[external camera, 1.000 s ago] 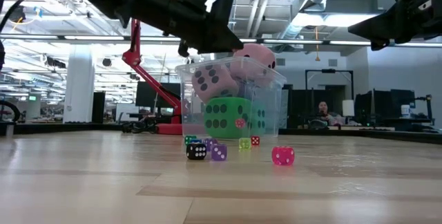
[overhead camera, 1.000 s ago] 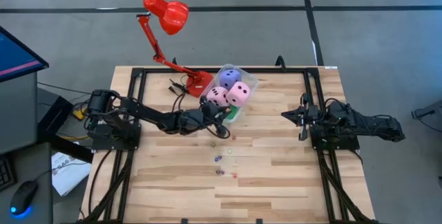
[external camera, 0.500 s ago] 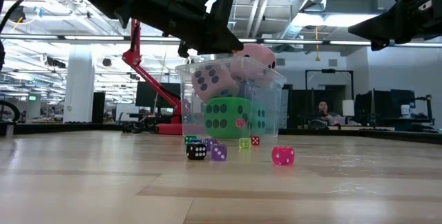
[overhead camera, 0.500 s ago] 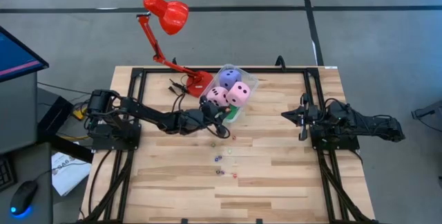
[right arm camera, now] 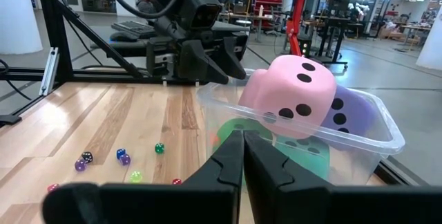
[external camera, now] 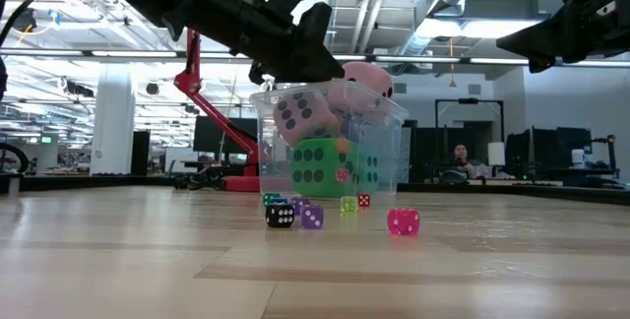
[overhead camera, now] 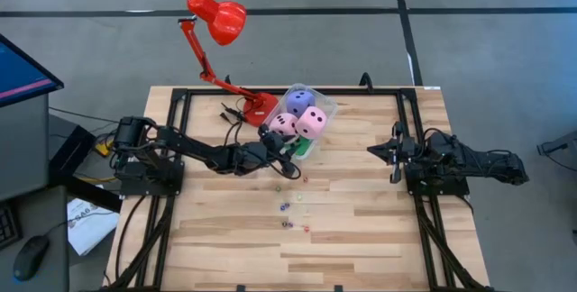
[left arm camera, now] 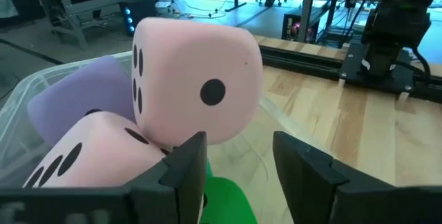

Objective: Pick & Place Dice
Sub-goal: Put the small green dice into the transparent bin

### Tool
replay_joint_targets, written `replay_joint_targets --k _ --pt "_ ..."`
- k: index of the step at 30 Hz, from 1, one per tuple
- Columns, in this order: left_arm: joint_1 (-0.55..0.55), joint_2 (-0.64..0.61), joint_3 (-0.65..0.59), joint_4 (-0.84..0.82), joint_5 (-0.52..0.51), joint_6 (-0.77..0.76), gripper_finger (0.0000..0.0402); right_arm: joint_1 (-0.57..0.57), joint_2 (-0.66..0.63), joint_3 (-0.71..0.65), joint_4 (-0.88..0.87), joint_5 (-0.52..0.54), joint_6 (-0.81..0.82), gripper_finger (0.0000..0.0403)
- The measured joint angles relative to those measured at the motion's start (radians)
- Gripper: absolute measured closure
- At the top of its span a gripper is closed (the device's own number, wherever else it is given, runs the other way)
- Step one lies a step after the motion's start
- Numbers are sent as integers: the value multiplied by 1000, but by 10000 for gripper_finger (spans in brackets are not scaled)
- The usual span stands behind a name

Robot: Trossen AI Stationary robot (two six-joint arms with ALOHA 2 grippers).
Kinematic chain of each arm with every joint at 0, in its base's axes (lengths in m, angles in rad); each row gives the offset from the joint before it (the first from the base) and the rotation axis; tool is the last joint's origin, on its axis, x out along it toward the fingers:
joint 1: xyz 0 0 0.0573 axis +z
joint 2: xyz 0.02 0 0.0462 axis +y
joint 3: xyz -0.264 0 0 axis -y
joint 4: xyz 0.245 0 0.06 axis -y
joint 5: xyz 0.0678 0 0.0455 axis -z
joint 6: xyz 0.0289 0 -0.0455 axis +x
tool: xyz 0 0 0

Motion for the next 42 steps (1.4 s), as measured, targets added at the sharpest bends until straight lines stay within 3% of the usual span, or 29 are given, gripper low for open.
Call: replay_joint_targets --k 42 --pt "-8 0 0 76 23 10 257 0 0 0 0 0 0 394"
